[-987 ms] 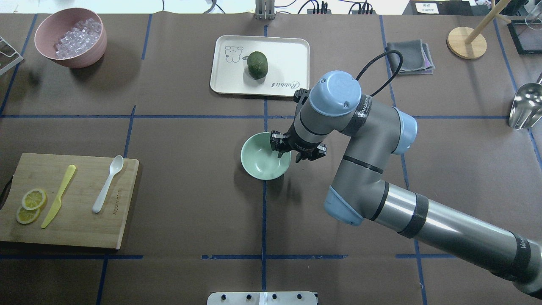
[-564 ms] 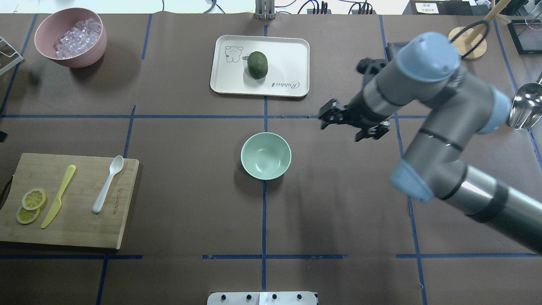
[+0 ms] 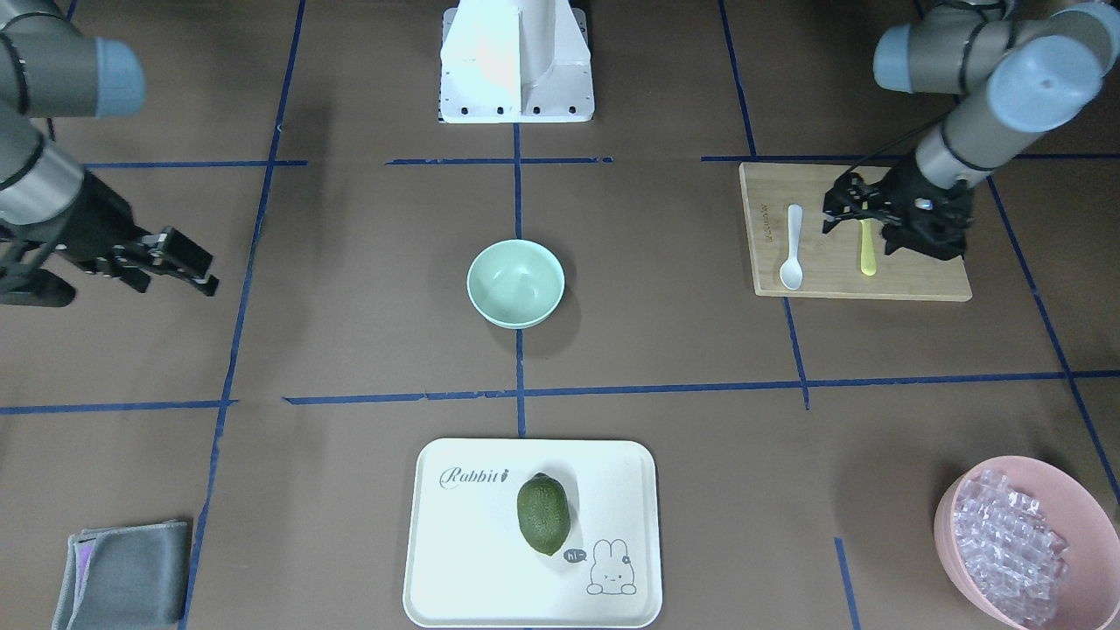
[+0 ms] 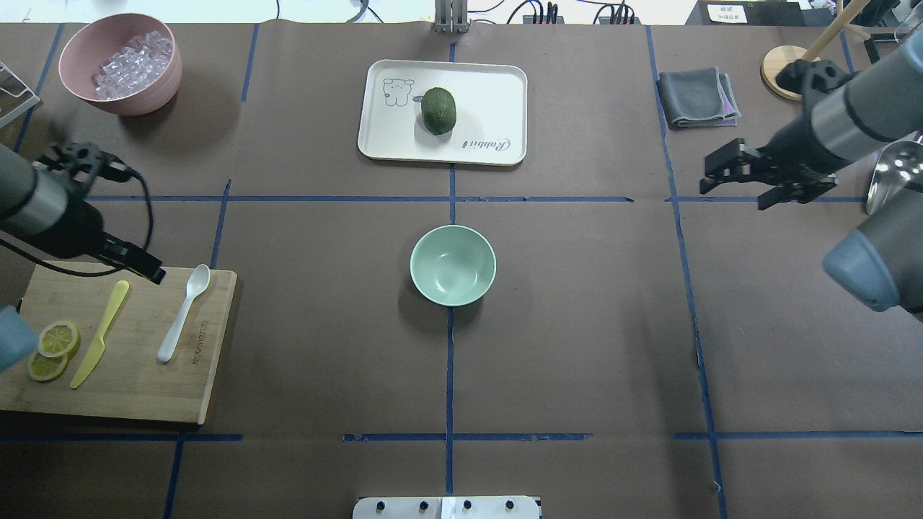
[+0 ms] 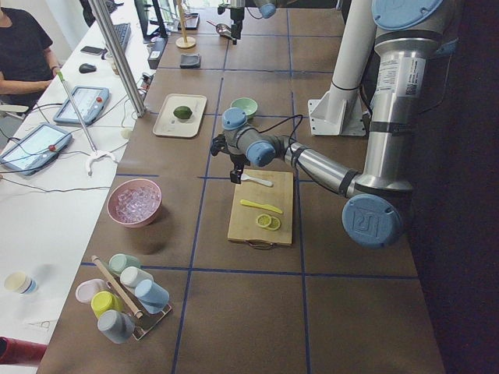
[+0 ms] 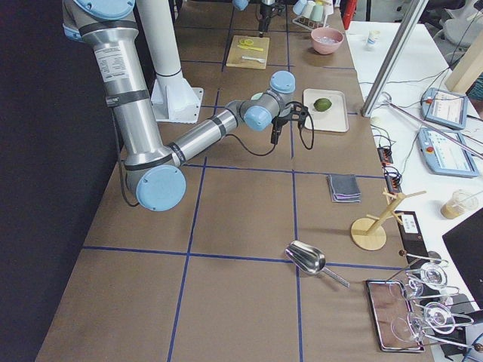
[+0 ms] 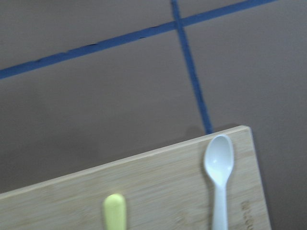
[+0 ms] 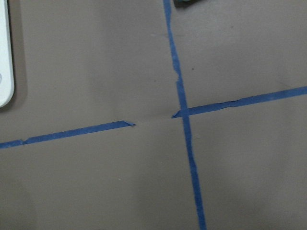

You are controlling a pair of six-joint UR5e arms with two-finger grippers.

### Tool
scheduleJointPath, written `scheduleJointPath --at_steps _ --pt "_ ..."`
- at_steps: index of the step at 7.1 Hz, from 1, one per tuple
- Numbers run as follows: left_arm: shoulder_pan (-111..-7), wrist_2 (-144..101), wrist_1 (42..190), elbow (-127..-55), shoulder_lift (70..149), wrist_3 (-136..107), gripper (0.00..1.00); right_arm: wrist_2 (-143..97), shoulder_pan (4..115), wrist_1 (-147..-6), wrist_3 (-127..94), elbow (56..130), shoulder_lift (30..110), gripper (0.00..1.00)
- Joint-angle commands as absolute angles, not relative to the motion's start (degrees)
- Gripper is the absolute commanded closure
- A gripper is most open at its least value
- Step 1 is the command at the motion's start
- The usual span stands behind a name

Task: Place spoon in bowl
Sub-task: 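Lower the left gripper onto the white spoon on the cutting board and grasp it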

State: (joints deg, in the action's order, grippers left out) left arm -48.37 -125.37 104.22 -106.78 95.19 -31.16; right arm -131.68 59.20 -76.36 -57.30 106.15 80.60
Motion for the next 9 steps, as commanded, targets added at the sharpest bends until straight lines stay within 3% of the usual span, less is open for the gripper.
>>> scheduleJointPath --at_steps 1,3,8,9 --pt "-41.94 -118.22 104.41 -104.52 97.73 -31.99 0.09 -132.45 60.82 -76.38 -51.77 106.00 83.23 0.01" --pt "-41.84 -118.30 104.50 -102.84 97.73 -32.17 0.16 -132.28 60.82 -76.29 -51.68 106.00 83.50 0.01" --pt "-41.49 -119.18 104.24 -102.66 97.65 -32.08 0.47 -132.27 60.73 -76.29 -51.77 105.91 83.32 0.01" --pt "-41.48 -119.18 104.06 -102.66 97.56 -32.08 0.47 -132.36 60.73 -76.29 -51.68 105.91 83.23 0.01"
